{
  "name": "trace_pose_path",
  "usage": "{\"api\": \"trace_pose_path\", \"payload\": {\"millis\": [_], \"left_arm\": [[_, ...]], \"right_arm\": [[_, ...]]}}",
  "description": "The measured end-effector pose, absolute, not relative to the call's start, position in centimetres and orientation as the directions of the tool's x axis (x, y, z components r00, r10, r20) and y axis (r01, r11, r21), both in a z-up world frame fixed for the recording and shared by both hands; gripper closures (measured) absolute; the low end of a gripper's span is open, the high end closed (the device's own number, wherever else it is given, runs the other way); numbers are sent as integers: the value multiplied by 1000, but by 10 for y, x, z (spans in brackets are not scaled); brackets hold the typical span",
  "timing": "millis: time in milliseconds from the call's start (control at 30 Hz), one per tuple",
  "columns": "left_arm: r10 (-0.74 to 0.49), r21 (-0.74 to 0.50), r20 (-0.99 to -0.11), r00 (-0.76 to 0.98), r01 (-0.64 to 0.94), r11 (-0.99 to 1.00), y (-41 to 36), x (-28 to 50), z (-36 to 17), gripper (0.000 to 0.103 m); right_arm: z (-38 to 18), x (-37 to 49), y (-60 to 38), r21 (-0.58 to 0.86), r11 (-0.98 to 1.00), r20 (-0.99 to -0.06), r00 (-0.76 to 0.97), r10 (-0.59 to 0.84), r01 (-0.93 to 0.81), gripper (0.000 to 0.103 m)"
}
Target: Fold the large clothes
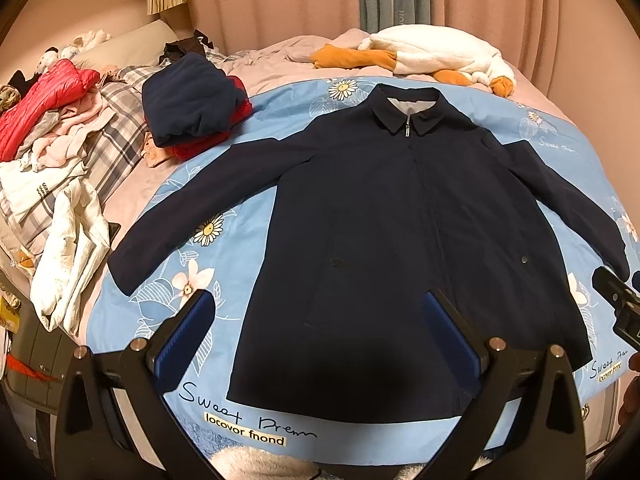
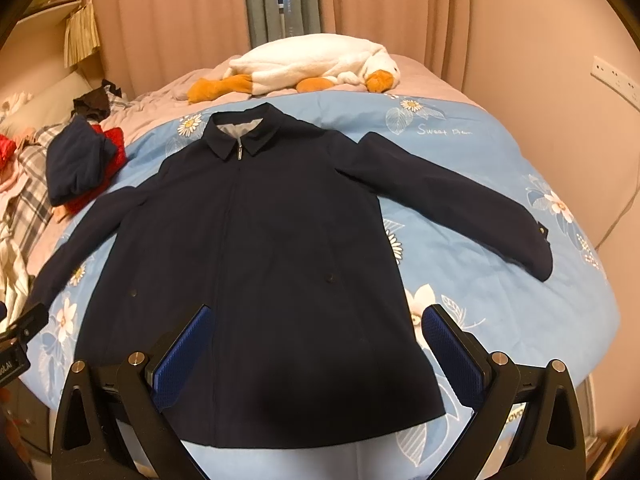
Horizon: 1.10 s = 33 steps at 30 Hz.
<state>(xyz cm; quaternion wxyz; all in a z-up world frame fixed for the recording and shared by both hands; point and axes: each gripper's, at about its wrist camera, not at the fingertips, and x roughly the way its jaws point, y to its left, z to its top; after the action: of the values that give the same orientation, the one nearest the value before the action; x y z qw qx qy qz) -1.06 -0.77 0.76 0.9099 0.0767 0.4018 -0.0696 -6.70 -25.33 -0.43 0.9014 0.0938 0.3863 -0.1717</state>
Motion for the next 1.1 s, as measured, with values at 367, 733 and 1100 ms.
{"api": "trace_pose_path", "payload": {"millis": [367, 733, 1100], "left_arm": [[-88, 78, -745, 661, 218, 973, -10, -15, 8, 0], [-100, 78, -750, 654, 238, 968, -14, -17, 7, 0], [-99, 76, -754, 650, 236, 969, -14, -19, 5, 0]], "right_arm": [[-5, -73, -253, 27, 916, -735, 629, -253, 400, 0], [-5, -79, -253, 24, 911, -743, 617, -258, 411, 0], [-6, -80, -253, 25, 912, -743, 618, -256, 409, 0]]}}
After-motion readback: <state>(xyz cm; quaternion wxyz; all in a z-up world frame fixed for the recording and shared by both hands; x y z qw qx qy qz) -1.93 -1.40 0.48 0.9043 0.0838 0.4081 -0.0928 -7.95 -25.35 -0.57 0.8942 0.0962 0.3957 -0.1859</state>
